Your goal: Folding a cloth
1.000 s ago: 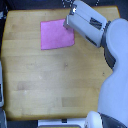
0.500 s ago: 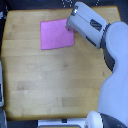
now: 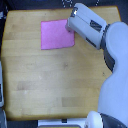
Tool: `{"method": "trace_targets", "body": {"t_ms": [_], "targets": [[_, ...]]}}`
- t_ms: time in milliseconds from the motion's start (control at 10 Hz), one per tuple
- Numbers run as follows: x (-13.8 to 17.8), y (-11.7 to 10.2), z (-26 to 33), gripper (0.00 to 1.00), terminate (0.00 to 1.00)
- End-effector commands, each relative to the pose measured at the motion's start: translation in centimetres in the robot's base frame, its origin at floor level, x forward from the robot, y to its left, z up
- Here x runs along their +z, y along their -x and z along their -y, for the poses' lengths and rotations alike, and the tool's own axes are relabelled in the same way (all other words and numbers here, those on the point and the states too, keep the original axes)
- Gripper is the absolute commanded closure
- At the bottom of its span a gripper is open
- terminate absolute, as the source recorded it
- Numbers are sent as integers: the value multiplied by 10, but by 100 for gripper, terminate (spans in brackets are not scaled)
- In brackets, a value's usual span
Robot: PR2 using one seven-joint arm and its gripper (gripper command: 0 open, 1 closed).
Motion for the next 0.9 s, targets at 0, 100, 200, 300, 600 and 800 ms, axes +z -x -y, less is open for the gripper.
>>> {"method": "trace_targets", "body": {"t_ms": [0, 100, 200, 300, 600, 800], "targets": [[4, 2, -5, 100, 0], [4, 2, -6, 100, 0], [4, 1, -8, 100, 0], [5, 0, -8, 100, 0], [6, -2, -12, 100, 0], [7, -4, -11, 100, 0]]}}
